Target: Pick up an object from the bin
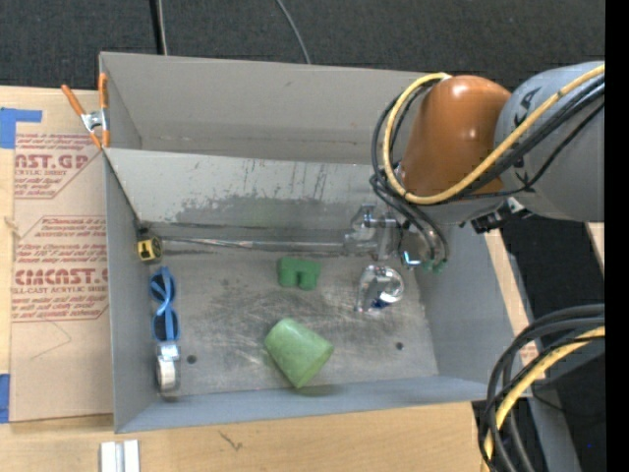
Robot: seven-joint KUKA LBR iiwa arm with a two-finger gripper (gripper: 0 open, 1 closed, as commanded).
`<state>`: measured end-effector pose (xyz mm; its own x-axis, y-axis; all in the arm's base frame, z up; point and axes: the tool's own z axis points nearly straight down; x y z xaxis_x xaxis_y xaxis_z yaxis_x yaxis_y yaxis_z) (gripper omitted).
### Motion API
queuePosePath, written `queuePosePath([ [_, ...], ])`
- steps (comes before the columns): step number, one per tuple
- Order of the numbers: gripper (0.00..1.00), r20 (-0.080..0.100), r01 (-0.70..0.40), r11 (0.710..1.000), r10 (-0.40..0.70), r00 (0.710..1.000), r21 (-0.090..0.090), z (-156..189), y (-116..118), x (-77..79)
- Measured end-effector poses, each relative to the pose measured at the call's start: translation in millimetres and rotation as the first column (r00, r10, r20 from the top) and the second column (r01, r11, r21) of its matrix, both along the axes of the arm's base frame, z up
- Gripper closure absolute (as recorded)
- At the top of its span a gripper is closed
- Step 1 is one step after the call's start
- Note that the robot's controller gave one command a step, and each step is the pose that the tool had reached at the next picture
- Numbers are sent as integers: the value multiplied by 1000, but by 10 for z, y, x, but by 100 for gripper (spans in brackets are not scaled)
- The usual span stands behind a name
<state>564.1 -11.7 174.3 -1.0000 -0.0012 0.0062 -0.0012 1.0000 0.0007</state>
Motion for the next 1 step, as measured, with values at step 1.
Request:
queuePosePath([
  [1,0,13,-59,998,60,998,-1,-1013,-743,-223],
])
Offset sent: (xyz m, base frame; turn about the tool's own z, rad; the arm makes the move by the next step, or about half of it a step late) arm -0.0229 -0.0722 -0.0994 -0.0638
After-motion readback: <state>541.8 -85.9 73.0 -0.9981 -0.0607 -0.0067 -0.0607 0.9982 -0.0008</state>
